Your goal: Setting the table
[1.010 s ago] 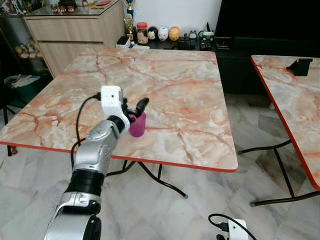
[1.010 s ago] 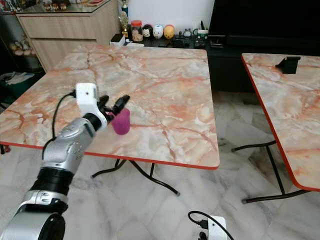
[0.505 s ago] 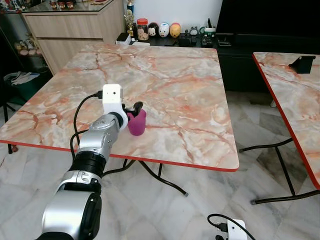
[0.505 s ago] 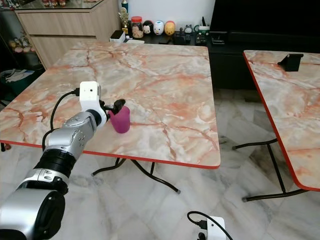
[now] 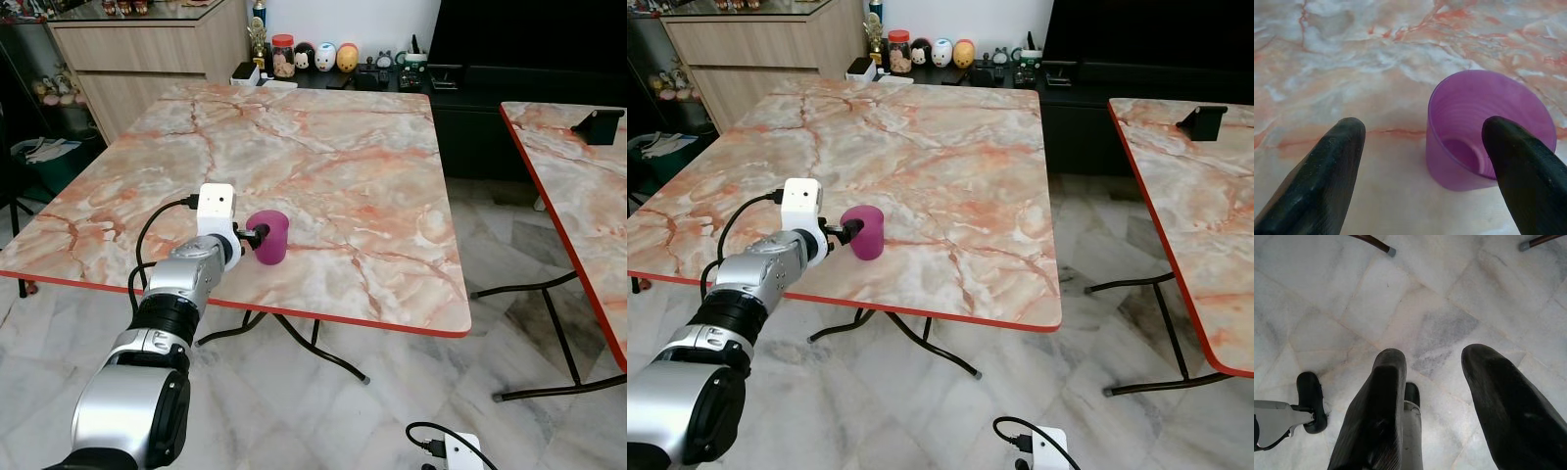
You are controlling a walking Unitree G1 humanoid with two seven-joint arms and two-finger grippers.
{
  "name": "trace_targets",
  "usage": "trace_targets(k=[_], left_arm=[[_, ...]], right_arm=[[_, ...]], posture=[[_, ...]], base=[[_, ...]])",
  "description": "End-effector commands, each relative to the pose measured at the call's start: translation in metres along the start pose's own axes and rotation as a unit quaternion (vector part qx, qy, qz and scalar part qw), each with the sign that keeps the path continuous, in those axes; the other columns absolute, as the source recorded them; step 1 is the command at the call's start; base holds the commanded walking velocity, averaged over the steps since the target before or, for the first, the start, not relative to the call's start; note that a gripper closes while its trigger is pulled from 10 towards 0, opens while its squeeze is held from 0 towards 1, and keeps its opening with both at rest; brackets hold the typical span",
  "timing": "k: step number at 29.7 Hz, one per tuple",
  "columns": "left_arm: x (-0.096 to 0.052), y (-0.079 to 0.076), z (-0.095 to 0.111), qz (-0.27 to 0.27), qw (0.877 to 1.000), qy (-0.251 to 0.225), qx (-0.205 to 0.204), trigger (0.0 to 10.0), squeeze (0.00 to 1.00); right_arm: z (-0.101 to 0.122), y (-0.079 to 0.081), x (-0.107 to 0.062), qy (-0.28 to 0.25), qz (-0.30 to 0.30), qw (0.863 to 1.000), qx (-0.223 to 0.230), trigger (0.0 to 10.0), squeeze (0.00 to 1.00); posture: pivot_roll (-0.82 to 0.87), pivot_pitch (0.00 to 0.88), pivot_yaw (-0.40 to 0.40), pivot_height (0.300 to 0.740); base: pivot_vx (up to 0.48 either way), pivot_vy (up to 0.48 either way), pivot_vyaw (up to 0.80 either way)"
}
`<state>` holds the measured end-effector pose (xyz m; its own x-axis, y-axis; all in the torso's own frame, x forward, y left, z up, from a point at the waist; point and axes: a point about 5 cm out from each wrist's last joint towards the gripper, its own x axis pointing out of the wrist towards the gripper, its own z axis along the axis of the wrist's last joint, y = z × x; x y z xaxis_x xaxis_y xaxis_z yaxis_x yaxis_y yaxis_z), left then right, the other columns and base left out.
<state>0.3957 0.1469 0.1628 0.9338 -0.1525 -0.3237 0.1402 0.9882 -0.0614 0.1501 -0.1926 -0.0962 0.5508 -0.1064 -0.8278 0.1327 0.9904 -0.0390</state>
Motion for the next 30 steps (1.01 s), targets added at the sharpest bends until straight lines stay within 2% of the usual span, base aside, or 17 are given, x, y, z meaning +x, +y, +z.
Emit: trace_targets(k=[1,10,11,12,13,16,18,20,21,23,24,30], left_arm=[[0.001,-0.0024,0.0023,-0.004,1.0,0.009,0.006,10.0,0.0],[0.0024,-0.0065,0.0042,-0.007,1.0,0.008,0.009,9.8,0.0],[0.0026,-0.0069,0.0036,-0.008,1.0,0.01,0.011,8.1,0.0],[0.0028,-0.007,0.0024,-0.007,1.0,0.012,0.018,4.9,0.0],[0.0028,-0.0069,0.0017,-0.006,1.0,0.014,0.017,3.4,0.0],[0.0028,-0.0071,0.0001,-0.005,1.0,0.015,0.015,3.2,0.0],[0.0028,-0.0064,0.0007,-0.003,1.0,0.014,0.014,2.5,0.0],[0.0028,-0.0062,0.0009,-0.003,1.0,0.014,0.014,2.5,0.0],[0.0028,-0.0061,0.0011,-0.003,1.0,0.013,0.016,2.1,0.0],[0.0028,-0.0061,0.0012,-0.003,1.0,0.013,0.017,2.1,0.0],[0.0026,-0.0049,0.0024,-0.002,1.0,0.012,0.016,1.6,0.0],[0.0023,-0.0046,0.0014,-0.004,1.0,0.013,0.019,1.5,0.0]], right_arm=[[0.0034,0.0011,0.0008,-0.004,0.001,1.0,0.002,10.0,0.0],[0.0043,0.0028,0.001,-0.006,0.002,1.0,0.003,10.0,0.0],[0.0042,0.0029,0.001,-0.006,0.002,1.0,0.003,10.0,0.0],[0.0041,0.003,0.001,-0.006,0.002,1.0,0.004,10.0,0.0],[0.0039,0.003,0.0009,-0.005,0.001,1.0,0.005,10.0,0.0],[0.0018,0.0028,0.0005,-0.002,0.001,1.0,0.005,10.0,0.0],[0.0003,0.0024,0.0002,0.001,0.001,1.0,0.005,10.0,0.0],[0.0001,0.0024,0.0002,0.001,0.001,1.0,0.005,10.0,0.0],[-0.0001,0.0024,0.0002,0.002,0.001,1.0,0.005,10.0,0.0],[-0.0001,0.0024,0.0002,0.002,0.001,1.0,0.004,10.0,0.0],[-0.0004,0.0023,0.0001,0.003,0.001,1.0,0.005,10.0,0.0],[-0.001,0.0021,0.0001,0.005,0.002,1.0,0.005,10.0,0.0]], posture=[[0.06,0.0,0.018,0.74],[0.05,0.0,0.021,0.74],[0.05,0.0,0.023,0.74],[0.05,0.0,0.023,0.74],[0.05,0.0,0.024,0.74],[0.05,0.0,0.023,0.74],[0.05,0.0,0.023,0.74],[0.05,0.0,0.023,0.74],[0.05,0.0,0.023,0.74],[0.05,0.0,0.023,0.74],[0.05,0.0,0.023,0.74],[0.06,0.0,0.022,0.74]], base=[[0.0,0.0,0.0],[0.0,0.0,0.0],[0.0,0.0,0.0],[0.0,0.0,0.0],[0.0,0.0,0.0],[0.0,0.0,0.0],[0.0,0.0,0.0],[0.0,0.0,0.0],[0.0,0.0,0.0],[0.0,0.0,0.0],[0.0,0.0,0.0],[0.0,0.0,0.0]])
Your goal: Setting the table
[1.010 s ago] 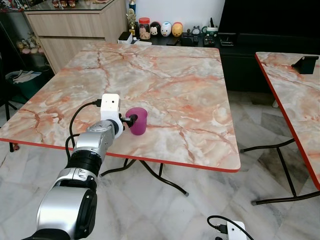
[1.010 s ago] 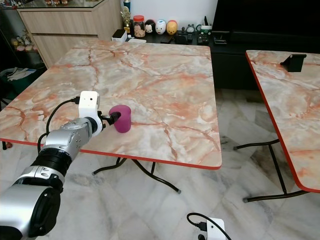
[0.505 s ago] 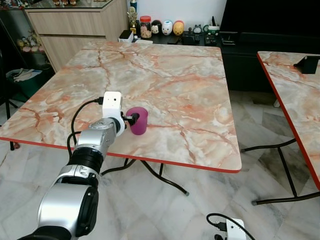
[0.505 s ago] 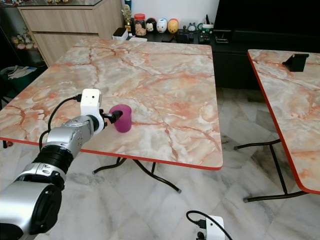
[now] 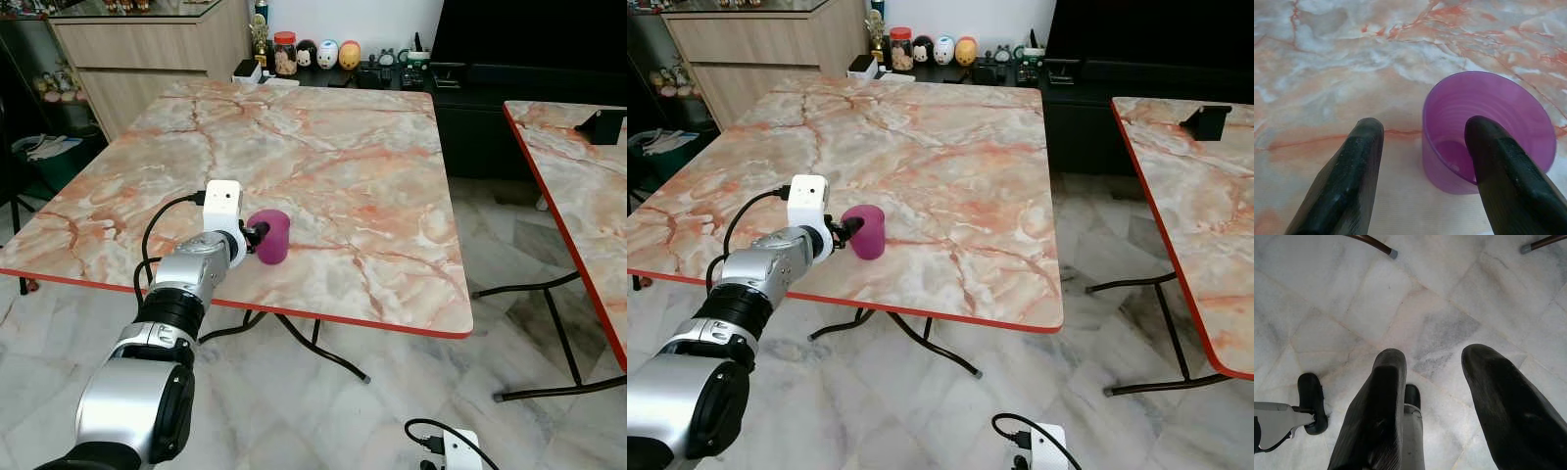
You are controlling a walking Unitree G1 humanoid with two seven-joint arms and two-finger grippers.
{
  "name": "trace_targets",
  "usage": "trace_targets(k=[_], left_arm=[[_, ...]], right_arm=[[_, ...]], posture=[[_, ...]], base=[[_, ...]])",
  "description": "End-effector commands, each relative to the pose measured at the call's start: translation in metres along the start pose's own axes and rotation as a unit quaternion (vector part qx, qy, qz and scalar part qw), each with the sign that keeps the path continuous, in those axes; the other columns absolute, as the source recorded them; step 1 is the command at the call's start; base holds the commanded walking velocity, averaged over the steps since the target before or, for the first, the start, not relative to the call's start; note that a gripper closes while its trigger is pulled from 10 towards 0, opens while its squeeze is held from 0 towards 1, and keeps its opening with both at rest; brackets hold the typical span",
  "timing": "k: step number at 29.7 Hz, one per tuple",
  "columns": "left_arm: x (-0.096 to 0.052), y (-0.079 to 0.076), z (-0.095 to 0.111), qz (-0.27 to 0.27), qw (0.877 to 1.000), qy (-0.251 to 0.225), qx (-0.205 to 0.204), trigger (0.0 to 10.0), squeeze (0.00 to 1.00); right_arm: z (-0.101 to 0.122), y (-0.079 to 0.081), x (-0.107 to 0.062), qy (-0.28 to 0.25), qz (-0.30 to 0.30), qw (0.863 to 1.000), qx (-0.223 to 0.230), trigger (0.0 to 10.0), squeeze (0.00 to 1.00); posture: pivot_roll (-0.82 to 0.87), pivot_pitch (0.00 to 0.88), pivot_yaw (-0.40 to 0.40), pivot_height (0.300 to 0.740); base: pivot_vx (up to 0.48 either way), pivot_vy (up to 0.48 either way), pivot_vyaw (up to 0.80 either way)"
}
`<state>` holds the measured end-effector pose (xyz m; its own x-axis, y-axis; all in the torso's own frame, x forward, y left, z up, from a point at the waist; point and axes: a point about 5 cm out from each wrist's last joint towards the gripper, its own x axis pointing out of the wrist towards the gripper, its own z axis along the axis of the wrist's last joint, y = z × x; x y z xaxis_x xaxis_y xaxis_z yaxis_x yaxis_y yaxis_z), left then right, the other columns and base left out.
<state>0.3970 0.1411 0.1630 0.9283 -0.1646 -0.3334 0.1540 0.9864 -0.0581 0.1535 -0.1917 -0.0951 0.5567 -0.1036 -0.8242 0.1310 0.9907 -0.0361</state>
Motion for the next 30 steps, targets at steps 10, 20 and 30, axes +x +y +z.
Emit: trace_targets(k=[10,20,30], left_arm=[[0.0002,0.0009,0.0004,-0.001,1.0,0.01,0.016,1.6,0.0],[-0.0002,-0.002,-0.0026,-0.021,0.999,0.022,0.025,1.7,0.0],[-0.0008,-0.0007,-0.0051,-0.019,0.999,0.028,0.024,1.5,0.0]], right_arm=[[-0.005,-0.001,-0.001,0.01,-0.002,1.0,0.006,10.0,0.0],[-0.0077,-0.0026,-0.0015,0.015,-0.002,1.0,0.008,10.0,0.0],[-0.0064,-0.0016,-0.0013,0.012,-0.002,1.0,0.009,10.0,0.0]], posture=[[0.06,0.0,0.021,0.74],[0.06,0.0,0.023,0.74],[0.06,0.0,0.019,0.74]], base=[[0.0,0.0,0.0],[0.0,0.0,0.0],[0.0,0.0,0.0]])
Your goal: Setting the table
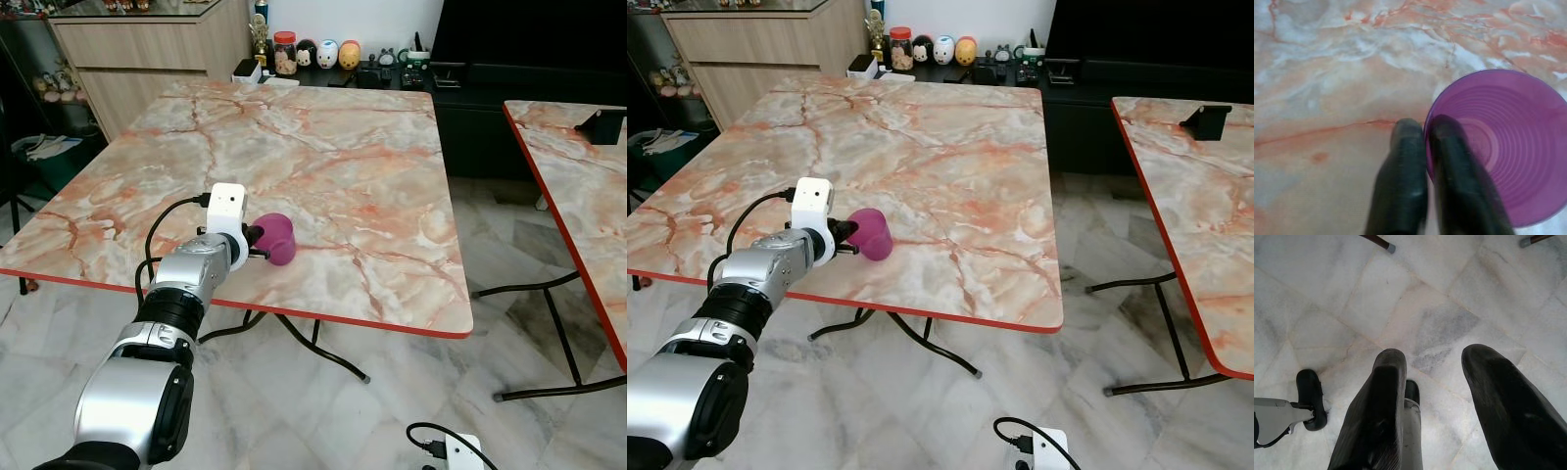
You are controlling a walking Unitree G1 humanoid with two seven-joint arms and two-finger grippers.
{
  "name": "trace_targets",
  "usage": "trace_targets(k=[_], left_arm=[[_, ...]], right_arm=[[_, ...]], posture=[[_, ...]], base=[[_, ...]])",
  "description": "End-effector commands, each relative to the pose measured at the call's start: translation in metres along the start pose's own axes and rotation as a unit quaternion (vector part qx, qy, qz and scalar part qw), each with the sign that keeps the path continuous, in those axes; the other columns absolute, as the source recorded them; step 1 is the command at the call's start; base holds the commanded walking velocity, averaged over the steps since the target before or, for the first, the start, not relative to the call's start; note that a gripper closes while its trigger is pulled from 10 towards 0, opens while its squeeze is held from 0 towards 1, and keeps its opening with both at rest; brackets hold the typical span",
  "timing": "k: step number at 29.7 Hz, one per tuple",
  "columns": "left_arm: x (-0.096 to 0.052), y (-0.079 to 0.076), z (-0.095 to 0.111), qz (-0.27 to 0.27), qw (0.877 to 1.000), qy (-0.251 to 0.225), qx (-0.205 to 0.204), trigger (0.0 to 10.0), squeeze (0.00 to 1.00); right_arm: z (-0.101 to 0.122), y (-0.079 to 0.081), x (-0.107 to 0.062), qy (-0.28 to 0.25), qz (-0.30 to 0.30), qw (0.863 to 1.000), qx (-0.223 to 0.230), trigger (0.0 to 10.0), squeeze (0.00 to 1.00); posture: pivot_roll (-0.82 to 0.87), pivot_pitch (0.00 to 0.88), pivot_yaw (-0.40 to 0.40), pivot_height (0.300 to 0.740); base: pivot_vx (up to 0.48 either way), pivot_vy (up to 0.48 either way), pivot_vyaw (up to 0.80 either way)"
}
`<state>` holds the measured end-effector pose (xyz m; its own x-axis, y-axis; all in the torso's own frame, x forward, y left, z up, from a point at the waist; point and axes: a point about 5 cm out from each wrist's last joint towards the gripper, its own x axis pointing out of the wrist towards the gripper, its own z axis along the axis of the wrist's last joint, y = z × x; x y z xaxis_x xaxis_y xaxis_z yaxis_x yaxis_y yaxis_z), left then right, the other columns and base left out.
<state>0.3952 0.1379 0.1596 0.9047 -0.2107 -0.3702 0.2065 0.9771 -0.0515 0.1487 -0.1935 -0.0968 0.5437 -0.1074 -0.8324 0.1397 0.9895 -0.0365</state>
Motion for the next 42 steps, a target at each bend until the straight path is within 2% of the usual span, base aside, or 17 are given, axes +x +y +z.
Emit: trace_targets(k=[1,2,4,5,7,15,20,21,23,24,25,26,28,32,33,38,42], left_arm=[[-0.001,0.003,-0.001,0.006,1.0,0.006,0.011,1.5,0.0],[-0.001,0.003,0.0,0.009,1.0,0.002,0.009,1.0,0.0],[-0.001,0.004,0.001,0.011,1.0,0.0,0.008,1.0,0.0],[-0.001,0.004,0.002,0.012,1.0,-0.004,0.007,0.3,0.0],[-0.002,0.004,0.003,0.013,1.0,-0.011,0.005,0.0,0.0],[-0.004,0.004,0.004,0.015,0.999,-0.033,-0.006,0.0,0.0],[-0.01,0.001,0.009,0.006,0.995,-0.097,-0.019,0.0,0.0],[-0.01,0.001,0.009,0.006,0.995,-0.097,-0.019,0.0,0.0],[-0.016,0.002,0.012,0.008,0.989,-0.144,-0.029,0.0,0.0],[-0.02,0.002,0.013,0.008,0.986,-0.167,-0.025,2.1,0.0],[-0.022,0.002,0.013,0.007,0.984,-0.179,-0.021,2.1,0.0],[-0.026,0.002,0.013,0.005,0.98,-0.198,-0.022,10.0,0.0],[-0.037,0.004,0.016,0.019,0.968,-0.251,-0.021,10.0,0.0],[-0.05,0.004,0.016,0.025,0.951,-0.307,-0.021,10.0,0.0],[-0.054,0.001,0.017,0.02,0.944,-0.33,-0.005,10.0,0.0],[-0.056,0.0,0.017,0.047,0.937,-0.345,-0.007,10.0,0.0],[-0.055,-0.005,0.024,0.048,0.933,-0.358,0.016,10.0,0.0]], right_arm=[[-0.002,0.001,0.0,0.005,0.001,1.0,0.005,10.0,0.0],[-0.002,0.001,0.0,0.005,0.0,1.0,0.005,10.0,0.0],[-0.002,0.0,0.0,0.006,0.0,1.0,0.005,10.0,0.0],[-0.002,0.001,0.0,0.006,0.0,1.0,0.005,10.0,0.0],[-0.002,0.001,0.0,0.007,0.0,1.0,0.004,10.0,0.0],[0.005,0.007,0.002,0.001,0.002,1.0,0.005,10.0,0.0],[0.009,0.008,0.002,-0.009,0.002,1.0,0.005,10.0,0.0],[0.009,0.008,0.002,-0.009,0.002,1.0,0.005,10.0,0.0],[0.009,0.007,0.002,-0.012,0.001,1.0,0.005,10.0,0.0],[0.008,0.007,0.002,-0.013,0.0,1.0,0.005,10.0,0.0],[0.008,0.006,0.002,-0.014,-0.001,1.0,0.006,10.0,0.0],[0.007,0.005,0.001,-0.014,-0.002,1.0,0.006,10.0,0.0],[0.004,0.002,0.0,-0.016,-0.007,1.0,0.011,10.0,0.0],[0.002,-0.001,0.0,-0.017,-0.007,1.0,0.003,10.0,0.0],[0.002,-0.002,-0.001,-0.018,-0.007,1.0,0.005,10.0,0.0],[0.005,-0.004,0.0,-0.026,-0.014,0.999,0.017,10.0,0.0],[0.009,-0.005,0.0,-0.032,-0.016,0.999,0.022,10.0,0.0]], posture=[[0.06,0.0,0.019,0.74],[0.06,0.0,0.018,0.74],[0.06,0.0,0.018,0.74],[0.06,0.0,0.018,0.74],[0.06,0.0,0.017,0.74],[0.06,0.0,0.02,0.74],[0.05,0.0,0.024,0.74],[0.05,0.0,0.024,0.74],[0.05,0.0,0.025,0.74],[0.05,0.0,0.026,0.74],[0.05,0.0,0.026,0.74],[0.04,0.0,0.024,0.74],[0.04,0.0,0.022,0.74],[0.05,0.0,0.013,0.74],[0.05,0.0,0.011,0.74],[0.04,0.0,0.01,0.74],[0.04,0.0,0.006,0.74]], base=[[0.0,0.0,0.0],[0.0,0.0,0.0],[0.0,0.0,0.0],[0.0,0.0,0.0],[0.0,0.0,0.0],[0.0,0.0,0.0],[0.0,0.0,0.0],[0.0,0.0,0.0],[0.0,0.0,0.0],[0.0,0.0,0.0],[0.0,0.0,0.0],[0.0,0.0,0.0],[0.0,0.0,0.0],[0.0,0.0,0.0],[0.0,0.0,0.0],[0.0,0.0,0.0],[0.0,-0.126,0.0]])
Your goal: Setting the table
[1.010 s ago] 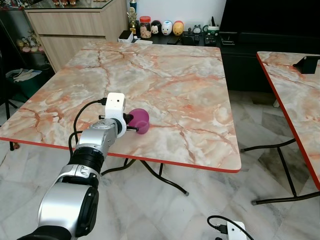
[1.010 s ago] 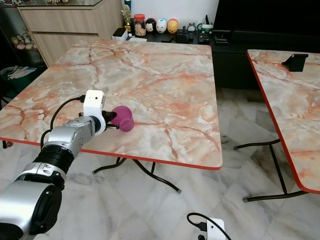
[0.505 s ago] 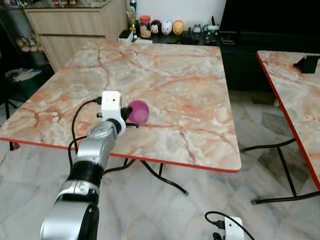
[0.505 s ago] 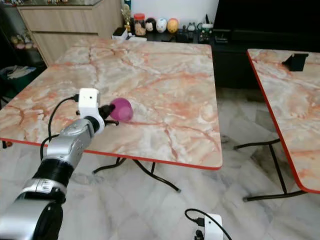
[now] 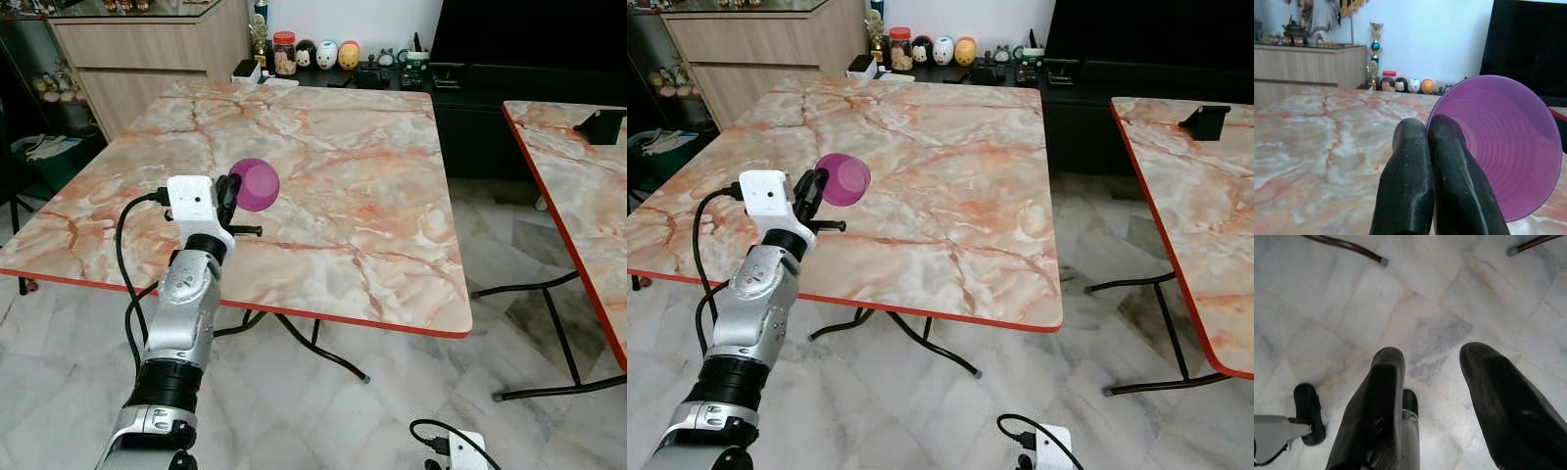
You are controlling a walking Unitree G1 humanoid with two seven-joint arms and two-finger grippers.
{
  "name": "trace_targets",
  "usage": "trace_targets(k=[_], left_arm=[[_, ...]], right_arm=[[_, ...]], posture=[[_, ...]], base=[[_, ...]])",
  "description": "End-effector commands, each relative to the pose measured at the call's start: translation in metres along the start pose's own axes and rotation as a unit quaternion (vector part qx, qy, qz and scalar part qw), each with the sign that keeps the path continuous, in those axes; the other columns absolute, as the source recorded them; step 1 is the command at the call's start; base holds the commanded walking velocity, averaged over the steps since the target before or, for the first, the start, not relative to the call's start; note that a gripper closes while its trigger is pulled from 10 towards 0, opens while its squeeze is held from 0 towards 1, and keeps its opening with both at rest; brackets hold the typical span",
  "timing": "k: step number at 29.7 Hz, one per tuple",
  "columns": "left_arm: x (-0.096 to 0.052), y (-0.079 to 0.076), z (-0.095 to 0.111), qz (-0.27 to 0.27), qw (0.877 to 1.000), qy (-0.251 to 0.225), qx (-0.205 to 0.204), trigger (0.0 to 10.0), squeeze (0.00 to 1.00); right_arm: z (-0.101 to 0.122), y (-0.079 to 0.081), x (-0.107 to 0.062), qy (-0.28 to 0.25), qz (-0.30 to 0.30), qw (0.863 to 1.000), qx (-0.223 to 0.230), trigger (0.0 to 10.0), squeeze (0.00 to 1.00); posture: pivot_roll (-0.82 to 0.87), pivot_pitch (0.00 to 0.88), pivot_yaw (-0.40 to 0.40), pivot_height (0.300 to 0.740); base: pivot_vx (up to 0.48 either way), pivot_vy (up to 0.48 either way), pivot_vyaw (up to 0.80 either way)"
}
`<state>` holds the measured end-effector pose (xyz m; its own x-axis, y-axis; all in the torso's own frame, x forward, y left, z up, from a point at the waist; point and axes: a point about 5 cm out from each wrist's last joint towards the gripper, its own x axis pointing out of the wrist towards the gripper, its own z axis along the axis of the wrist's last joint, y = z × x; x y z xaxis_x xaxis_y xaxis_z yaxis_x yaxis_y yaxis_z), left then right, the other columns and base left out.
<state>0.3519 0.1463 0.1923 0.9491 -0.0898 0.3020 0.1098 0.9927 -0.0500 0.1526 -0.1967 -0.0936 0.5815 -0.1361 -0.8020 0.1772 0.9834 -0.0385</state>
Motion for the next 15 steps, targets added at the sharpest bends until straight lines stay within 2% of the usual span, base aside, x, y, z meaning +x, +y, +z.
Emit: trace_targets(k=[1,3,8,15], left_arm=[[0.006,-0.002,0.01,-0.004,1.0,-0.022,0.017,10.0,0.0],[0.006,-0.001,0.01,-0.003,1.0,-0.022,0.017,10.0,0.0],[0.006,0.003,0.008,0.01,1.0,-0.02,0.014,10.0,0.0],[0.008,0.006,0.011,0.021,0.999,-0.022,0.011,10.0,0.0]], right_arm=[[0.004,-0.003,0.001,-0.003,-0.007,1.0,0.011,10.0,0.0],[0.004,-0.003,0.001,-0.003,-0.007,1.0,0.012,10.0,0.0],[0.0,-0.008,0.0,0.007,-0.015,1.0,0.018,10.0,0.0],[-0.005,-0.014,-0.001,0.016,-0.015,1.0,0.007,10.0,0.0]], posture=[[0.03,0.0,0.007,0.74],[0.03,0.0,0.007,0.74],[0.02,0.0,0.009,0.74],[0.03,0.0,0.008,0.74]], base=[[0.0,-0.472,0.0],[0.0,-0.472,0.0],[0.0,-0.475,-0.75],[0.0,-0.476,0.0]])
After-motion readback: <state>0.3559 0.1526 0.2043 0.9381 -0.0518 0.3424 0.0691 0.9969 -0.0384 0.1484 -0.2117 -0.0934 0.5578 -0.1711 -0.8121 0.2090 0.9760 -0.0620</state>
